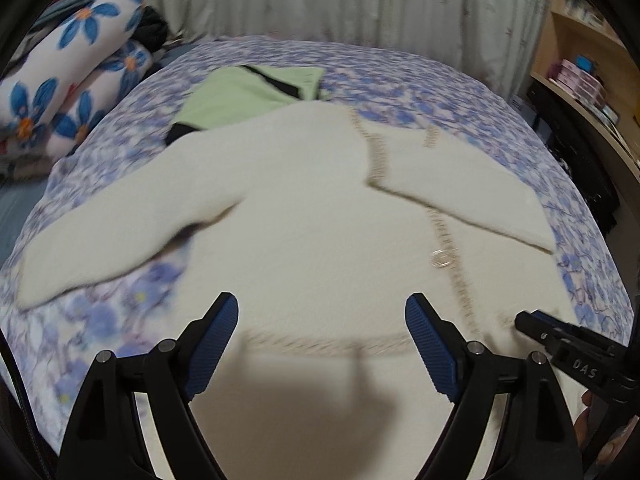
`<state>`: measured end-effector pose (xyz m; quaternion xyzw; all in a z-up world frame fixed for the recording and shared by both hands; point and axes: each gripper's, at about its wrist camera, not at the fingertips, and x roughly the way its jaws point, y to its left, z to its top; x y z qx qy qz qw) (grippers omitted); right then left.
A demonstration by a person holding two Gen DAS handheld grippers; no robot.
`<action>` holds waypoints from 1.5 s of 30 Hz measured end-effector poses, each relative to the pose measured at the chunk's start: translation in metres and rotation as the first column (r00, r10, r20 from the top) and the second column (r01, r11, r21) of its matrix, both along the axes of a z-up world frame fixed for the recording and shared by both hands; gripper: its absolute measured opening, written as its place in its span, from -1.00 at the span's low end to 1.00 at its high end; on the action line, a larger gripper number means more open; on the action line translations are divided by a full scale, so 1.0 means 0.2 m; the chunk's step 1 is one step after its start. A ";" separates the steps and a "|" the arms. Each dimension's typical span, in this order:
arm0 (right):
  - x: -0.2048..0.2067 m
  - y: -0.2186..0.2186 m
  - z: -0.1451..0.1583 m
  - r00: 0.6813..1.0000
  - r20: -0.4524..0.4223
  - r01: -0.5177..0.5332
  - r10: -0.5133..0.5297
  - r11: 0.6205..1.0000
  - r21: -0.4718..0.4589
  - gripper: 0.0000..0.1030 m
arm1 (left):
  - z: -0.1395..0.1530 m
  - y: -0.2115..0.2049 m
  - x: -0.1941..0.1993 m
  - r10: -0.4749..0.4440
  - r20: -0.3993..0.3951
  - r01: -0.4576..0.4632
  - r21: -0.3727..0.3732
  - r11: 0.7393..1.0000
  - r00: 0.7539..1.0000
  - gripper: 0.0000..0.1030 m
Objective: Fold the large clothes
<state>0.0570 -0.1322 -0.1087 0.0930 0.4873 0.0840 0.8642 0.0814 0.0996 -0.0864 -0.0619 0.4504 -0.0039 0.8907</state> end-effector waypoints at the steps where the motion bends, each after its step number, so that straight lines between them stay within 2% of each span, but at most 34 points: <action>1: -0.01 0.04 0.01 1.000 0.007 -0.014 0.014 1.000 -0.005 -0.27 | 0.00 0.05 -0.02 0.012 -0.001 -0.012 -0.004 1.000 1.000 0.64; 9: 0.02 0.41 0.02 0.989 0.006 -0.145 0.146 0.988 -0.054 -0.27 | -0.12 0.59 -0.15 0.164 -0.051 -0.168 -0.066 0.984 0.985 0.64; 12: 0.04 0.53 0.03 0.983 0.013 -0.181 0.182 0.982 -0.051 -0.27 | -0.19 0.79 -0.19 0.216 -0.079 -0.225 -0.139 0.964 0.973 0.64; 17: 0.07 0.73 0.02 0.973 0.023 -0.228 0.230 0.971 -0.070 -0.27 | -0.29 1.10 -0.22 0.301 -0.083 -0.312 -0.210 0.927 0.950 0.64; 20: 0.09 0.83 0.00 0.968 0.017 -0.247 0.249 0.966 -0.076 -0.27 | -0.35 1.30 -0.24 0.346 -0.094 -0.358 -0.310 0.881 0.934 0.64; 23: 0.12 0.94 -0.03 0.964 0.009 -0.263 0.264 0.962 -0.079 -0.27 | -0.41 1.48 -0.26 0.399 -0.107 -0.406 -0.414 0.815 0.911 0.64; 25: 0.14 0.99 -0.05 0.962 0.001 -0.271 0.272 0.959 -0.080 -0.27 | -0.47 1.58 -0.26 0.435 -0.121 -0.438 -0.464 0.770 0.892 0.64; 28: 0.15 1.08 -0.09 0.958 -0.010 -0.288 0.288 0.954 -0.087 -0.27 | -0.54 1.69 -0.26 0.451 -0.136 -0.450 -0.526 0.722 0.882 0.63; 30: 0.16 1.12 -0.11 0.956 -0.014 -0.294 0.294 0.951 -0.095 -0.27 | -0.56 1.73 -0.24 0.454 -0.131 -0.447 -0.543 0.711 0.881 0.63; 33: 0.19 1.17 -0.14 0.955 -0.020 -0.297 0.296 0.950 -0.095 -0.27 | -0.58 1.79 -0.20 0.461 -0.123 -0.448 -0.544 0.709 0.879 0.63; 36: 0.21 1.20 -0.17 0.957 -0.028 -0.290 0.289 0.953 -0.089 -0.27 | -0.61 1.87 -0.16 0.484 -0.125 -0.467 -0.546 0.696 0.866 0.48; 39: 0.23 1.21 -0.21 0.960 -0.043 -0.279 0.277 0.956 -0.091 -0.27 | -0.63 1.93 -0.12 0.512 -0.133 -0.498 -0.531 0.686 0.848 0.19; 41: 0.25 1.20 -0.24 0.962 -0.056 -0.271 0.267 0.959 -0.088 -0.27 | -0.64 1.95 -0.09 0.539 -0.143 -0.532 -0.490 0.690 0.830 -0.42; 44: 0.26 1.18 -0.26 0.965 -0.054 -0.260 0.256 0.963 -0.070 -0.27 | -0.63 1.98 -0.07 0.554 -0.128 -0.540 -0.483 0.690 0.822 -0.75; 45: 0.26 1.17 -0.26 0.966 -0.052 -0.255 0.252 0.965 -0.062 -0.27 | -0.61 1.96 -0.06 0.556 -0.116 -0.539 -0.467 0.701 0.823 -0.78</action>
